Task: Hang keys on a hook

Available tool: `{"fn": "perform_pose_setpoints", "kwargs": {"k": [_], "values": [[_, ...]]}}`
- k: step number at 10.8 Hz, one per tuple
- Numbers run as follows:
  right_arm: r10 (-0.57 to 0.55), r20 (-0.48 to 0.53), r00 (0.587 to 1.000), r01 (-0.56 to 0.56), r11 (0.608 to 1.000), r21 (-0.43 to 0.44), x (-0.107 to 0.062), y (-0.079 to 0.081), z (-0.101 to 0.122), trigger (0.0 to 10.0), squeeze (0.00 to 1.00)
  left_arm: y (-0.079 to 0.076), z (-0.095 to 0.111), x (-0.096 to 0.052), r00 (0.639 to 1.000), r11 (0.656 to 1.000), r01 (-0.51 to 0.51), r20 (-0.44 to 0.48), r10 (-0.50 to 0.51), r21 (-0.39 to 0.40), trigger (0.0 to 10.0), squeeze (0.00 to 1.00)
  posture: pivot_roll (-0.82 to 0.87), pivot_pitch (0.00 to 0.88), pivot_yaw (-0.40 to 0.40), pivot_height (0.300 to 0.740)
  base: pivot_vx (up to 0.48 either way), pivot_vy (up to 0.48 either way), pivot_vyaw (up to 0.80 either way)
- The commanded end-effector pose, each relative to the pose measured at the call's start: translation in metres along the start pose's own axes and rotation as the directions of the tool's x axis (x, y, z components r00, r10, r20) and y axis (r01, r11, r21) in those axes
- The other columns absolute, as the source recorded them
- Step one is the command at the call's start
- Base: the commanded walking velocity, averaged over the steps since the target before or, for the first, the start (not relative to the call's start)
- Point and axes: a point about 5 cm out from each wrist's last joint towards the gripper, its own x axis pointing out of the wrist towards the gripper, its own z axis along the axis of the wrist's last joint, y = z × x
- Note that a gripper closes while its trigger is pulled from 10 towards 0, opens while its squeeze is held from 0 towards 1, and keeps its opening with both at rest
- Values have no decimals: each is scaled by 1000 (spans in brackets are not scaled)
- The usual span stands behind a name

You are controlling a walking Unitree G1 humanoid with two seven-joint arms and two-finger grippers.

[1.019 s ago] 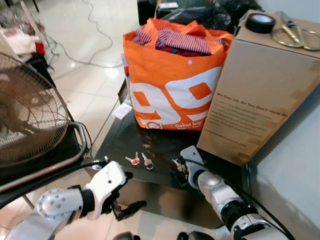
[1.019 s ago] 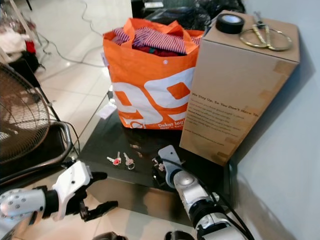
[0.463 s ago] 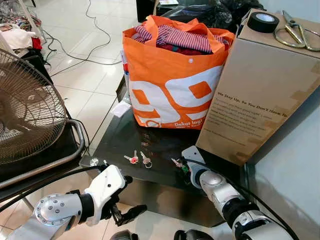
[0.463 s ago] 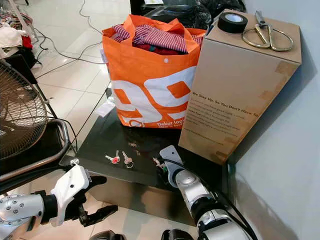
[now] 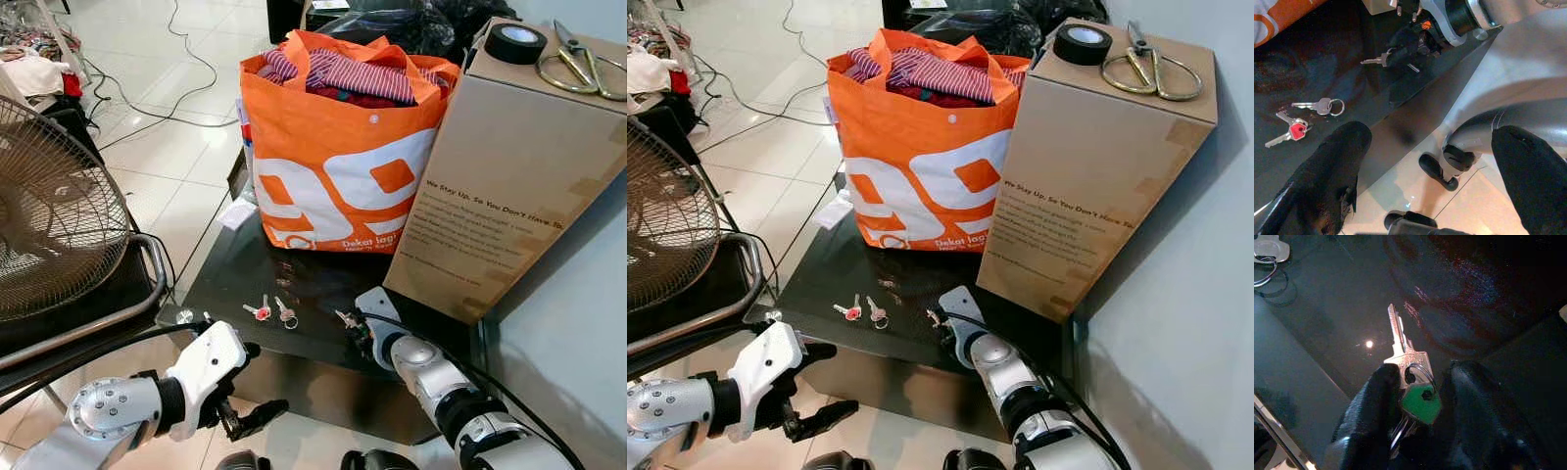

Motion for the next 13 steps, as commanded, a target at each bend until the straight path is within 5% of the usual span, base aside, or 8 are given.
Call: {"fn": "perform_pose_setpoints", "kwargs": {"k": [1,9,13], "values": [[1,-16,1000,-1,1000,-1,-1,-1,-5,0,0,-2,2,0,1000,1000,16,-3,-16,5,10000,380,-26,94,-9,740,0,0,0],[-3,-21,1000,3,1000,-25,-2,-6,-7,0,0,1,3,5,1000,1000,13,5,-13,13,10000,380,-30,55,-13,740,0,0,0],[24,47,999,-22,999,-33,-3,-15,13,0,0,11,8,14,998,999,-38,45,37,21,10000,380,-33,0,-19,740,0,0,0]]}}
